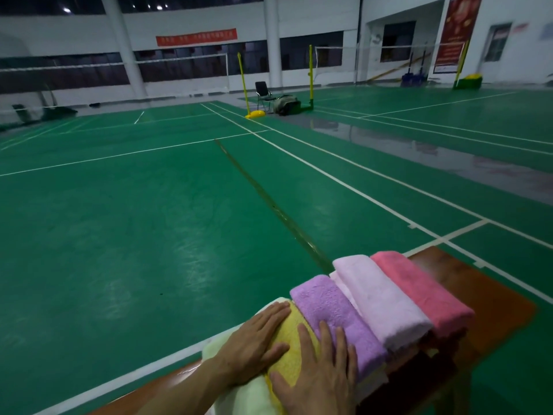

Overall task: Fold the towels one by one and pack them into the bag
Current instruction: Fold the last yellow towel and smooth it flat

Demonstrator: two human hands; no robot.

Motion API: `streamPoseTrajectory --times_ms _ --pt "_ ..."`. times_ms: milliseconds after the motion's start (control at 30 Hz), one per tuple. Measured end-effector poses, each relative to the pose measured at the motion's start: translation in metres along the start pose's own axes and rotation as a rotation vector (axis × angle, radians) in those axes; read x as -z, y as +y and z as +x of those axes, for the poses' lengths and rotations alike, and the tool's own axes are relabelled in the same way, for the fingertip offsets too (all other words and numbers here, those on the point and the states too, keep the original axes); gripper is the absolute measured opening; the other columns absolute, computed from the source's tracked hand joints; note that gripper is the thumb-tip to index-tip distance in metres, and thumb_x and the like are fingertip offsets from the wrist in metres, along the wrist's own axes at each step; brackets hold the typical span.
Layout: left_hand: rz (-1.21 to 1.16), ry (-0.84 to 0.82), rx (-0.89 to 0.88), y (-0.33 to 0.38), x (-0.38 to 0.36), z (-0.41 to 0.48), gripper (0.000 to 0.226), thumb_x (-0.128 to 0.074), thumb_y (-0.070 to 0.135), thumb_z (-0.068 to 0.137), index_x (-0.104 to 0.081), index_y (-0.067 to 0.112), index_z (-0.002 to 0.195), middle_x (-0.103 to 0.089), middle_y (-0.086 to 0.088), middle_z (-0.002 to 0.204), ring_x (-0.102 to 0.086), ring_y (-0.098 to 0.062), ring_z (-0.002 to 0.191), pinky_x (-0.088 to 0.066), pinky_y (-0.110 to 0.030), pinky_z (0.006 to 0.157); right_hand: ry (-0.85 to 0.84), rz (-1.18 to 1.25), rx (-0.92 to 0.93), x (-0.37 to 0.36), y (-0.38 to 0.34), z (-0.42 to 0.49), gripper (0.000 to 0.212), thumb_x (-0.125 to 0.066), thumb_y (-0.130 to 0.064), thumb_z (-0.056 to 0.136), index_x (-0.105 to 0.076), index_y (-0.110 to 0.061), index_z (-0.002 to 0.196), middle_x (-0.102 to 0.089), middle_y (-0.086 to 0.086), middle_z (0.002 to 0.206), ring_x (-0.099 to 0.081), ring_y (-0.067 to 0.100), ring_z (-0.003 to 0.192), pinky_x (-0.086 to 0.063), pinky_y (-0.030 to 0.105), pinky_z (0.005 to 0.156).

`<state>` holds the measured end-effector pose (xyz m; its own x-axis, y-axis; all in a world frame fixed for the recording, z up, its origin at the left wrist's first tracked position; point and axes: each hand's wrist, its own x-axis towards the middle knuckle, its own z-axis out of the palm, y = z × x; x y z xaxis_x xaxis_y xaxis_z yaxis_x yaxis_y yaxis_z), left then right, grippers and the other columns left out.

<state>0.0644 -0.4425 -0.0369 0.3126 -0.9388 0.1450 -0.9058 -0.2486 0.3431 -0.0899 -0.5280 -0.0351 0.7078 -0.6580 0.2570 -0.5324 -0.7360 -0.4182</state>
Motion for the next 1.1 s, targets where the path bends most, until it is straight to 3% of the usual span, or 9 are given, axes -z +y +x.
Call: streamPoseTrajectory --times_ms 233,467,533,633,733,800,900,1000,1100 --pt "0.008 -0.025 0.003 0.004 0.002 0.000 0.080 -0.012 0.078 0.086 -0.009 0.030 0.150 -0.006 0.014 0.157 -0.002 0.000 0.146 0.000 -0.017 0.118 -0.055 -0.010 -0.033 0.005 -0.001 -0.002 0.089 -0.050 -0.079 0.047 -0.070 -0.027 0.117 -0.064 0.012 0.128 -0.044 0.037 0.123 -0.022 0.052 0.106" --pt "-0.034 -0.108 0.026 0.010 0.016 0.006 0.100 -0.009 0.086 0.077 -0.015 0.022 0.153 -0.007 0.009 0.159 -0.007 -0.003 0.145 -0.001 -0.013 0.116 -0.180 -0.019 -0.074 0.014 -0.004 0.001 0.085 -0.046 -0.080 0.047 -0.073 -0.031 0.111 -0.067 0.010 0.123 -0.053 0.036 0.119 -0.029 0.051 0.100" --pt "-0.106 -0.163 0.040 0.011 0.026 0.011 0.108 -0.016 0.092 0.071 -0.019 0.020 0.152 -0.013 0.006 0.159 -0.014 -0.004 0.143 -0.010 -0.016 0.117 -0.195 -0.053 -0.072 0.029 -0.009 0.001 0.083 -0.047 -0.077 0.058 -0.061 -0.036 0.129 -0.053 0.010 0.143 -0.041 0.037 0.134 -0.019 0.049 0.109" --pt "-0.242 -0.142 0.091 0.013 0.049 0.018 0.113 -0.032 0.096 0.060 -0.033 0.023 0.146 -0.025 0.015 0.149 -0.026 -0.002 0.137 -0.019 -0.016 0.113 -0.213 -0.042 -0.102 0.044 -0.015 0.010 0.087 -0.048 -0.074 0.076 -0.021 -0.040 0.152 -0.012 0.002 0.164 -0.004 0.031 0.150 0.000 0.046 0.120" --pt "-0.351 0.021 0.204 0.008 0.070 0.012 0.061 -0.055 0.076 0.073 -0.042 0.043 0.124 -0.035 0.015 0.140 -0.033 -0.005 0.134 -0.023 -0.022 0.112 -0.012 -0.027 -0.024 0.063 -0.026 0.006 0.071 -0.055 -0.062 0.080 -0.043 -0.030 0.143 -0.033 0.006 0.156 -0.029 0.035 0.143 -0.025 0.050 0.115" --pt "-0.447 0.075 0.291 -0.008 0.075 0.002 0.039 -0.068 0.038 0.086 -0.041 0.048 0.112 -0.042 0.008 0.136 -0.039 -0.014 0.133 -0.030 -0.030 0.111 0.197 0.078 0.093 0.067 -0.036 -0.006 0.052 -0.058 -0.053 0.072 -0.062 -0.028 0.117 -0.058 0.007 0.131 -0.056 0.032 0.115 -0.051 0.048 0.090" --pt "-0.616 -0.018 0.435 -0.022 0.069 -0.019 0.051 -0.074 0.030 0.080 -0.042 0.039 0.118 -0.047 -0.006 0.132 -0.042 -0.024 0.128 -0.035 -0.032 0.103 0.339 0.212 0.219 0.060 -0.051 -0.037 0.037 -0.058 -0.053 0.070 -0.066 -0.035 0.101 -0.063 -0.001 0.111 -0.053 0.019 0.094 -0.053 0.035 0.066" --pt "-0.767 -0.100 0.493 -0.023 0.048 -0.039 0.083 -0.085 0.053 0.056 -0.040 0.036 0.124 -0.058 -0.011 0.119 -0.059 -0.026 0.110 -0.049 -0.036 0.094 0.291 0.281 0.202 0.043 -0.058 -0.060 0.039 -0.059 -0.057 0.062 -0.071 -0.038 0.093 -0.065 -0.004 0.103 -0.047 0.015 0.089 -0.052 0.031 0.065" --pt "-0.714 -0.097 0.515 -0.028 0.032 -0.051 0.080 -0.076 0.060 0.054 -0.040 0.043 0.123 -0.059 -0.005 0.118 -0.062 -0.023 0.104 -0.053 -0.038 0.090 0.297 0.252 0.162 0.022 -0.056 -0.077 0.040 -0.056 -0.061 0.057 -0.073 -0.040 0.087 -0.068 -0.005 0.098 -0.047 0.014 0.091 -0.050 0.031 0.067"
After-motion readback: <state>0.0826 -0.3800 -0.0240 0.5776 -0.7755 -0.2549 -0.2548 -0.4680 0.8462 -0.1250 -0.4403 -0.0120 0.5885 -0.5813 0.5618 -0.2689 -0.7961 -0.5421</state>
